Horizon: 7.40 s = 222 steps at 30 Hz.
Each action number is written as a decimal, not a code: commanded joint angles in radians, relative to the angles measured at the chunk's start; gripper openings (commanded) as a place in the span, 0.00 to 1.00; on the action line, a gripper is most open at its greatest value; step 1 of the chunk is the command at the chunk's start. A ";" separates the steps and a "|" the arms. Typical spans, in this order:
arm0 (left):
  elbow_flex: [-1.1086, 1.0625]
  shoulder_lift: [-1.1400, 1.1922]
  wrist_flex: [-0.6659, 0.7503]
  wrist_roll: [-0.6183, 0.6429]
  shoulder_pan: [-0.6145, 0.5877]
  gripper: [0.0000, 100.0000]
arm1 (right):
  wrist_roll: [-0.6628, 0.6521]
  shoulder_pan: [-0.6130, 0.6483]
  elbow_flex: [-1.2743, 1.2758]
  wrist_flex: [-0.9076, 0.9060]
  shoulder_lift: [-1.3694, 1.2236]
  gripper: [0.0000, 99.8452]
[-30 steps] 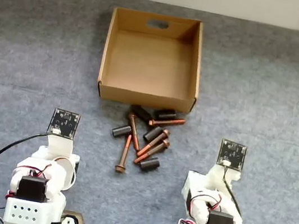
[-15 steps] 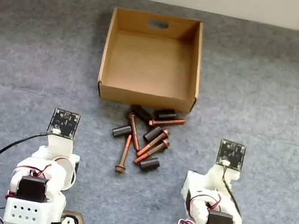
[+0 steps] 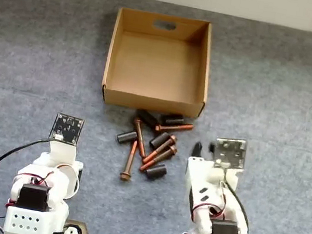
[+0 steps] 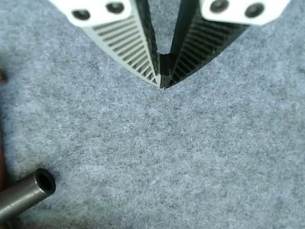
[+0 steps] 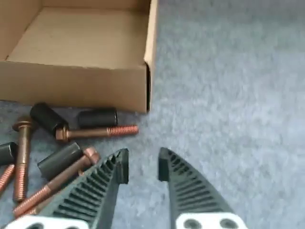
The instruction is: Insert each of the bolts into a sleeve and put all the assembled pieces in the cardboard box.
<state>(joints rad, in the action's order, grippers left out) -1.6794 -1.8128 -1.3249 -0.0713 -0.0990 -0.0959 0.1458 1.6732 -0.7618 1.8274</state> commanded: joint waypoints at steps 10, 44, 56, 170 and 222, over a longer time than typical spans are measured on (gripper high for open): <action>-0.016 -0.008 -0.002 0.006 0.002 0.01 | -0.164 -0.122 -0.496 -0.065 -0.008 0.26; -0.016 -0.007 0.012 0.000 -0.081 0.01 | -0.288 0.479 -0.958 -0.674 -1.339 0.23; -0.016 -0.007 0.012 0.000 -0.081 0.01 | -0.410 0.679 -0.877 -0.553 -1.386 0.29; -0.016 -0.007 0.012 0.000 -0.082 0.01 | -0.410 0.668 -0.860 -0.303 -1.796 0.29; -0.016 -0.007 0.012 0.000 -0.082 0.01 | -0.327 0.591 -1.013 -0.375 -1.799 0.20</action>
<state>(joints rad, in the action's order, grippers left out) -1.6794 -1.8128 -1.3218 -0.0713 -0.1726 -0.4212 0.7165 0.6498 -1.1362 0.0215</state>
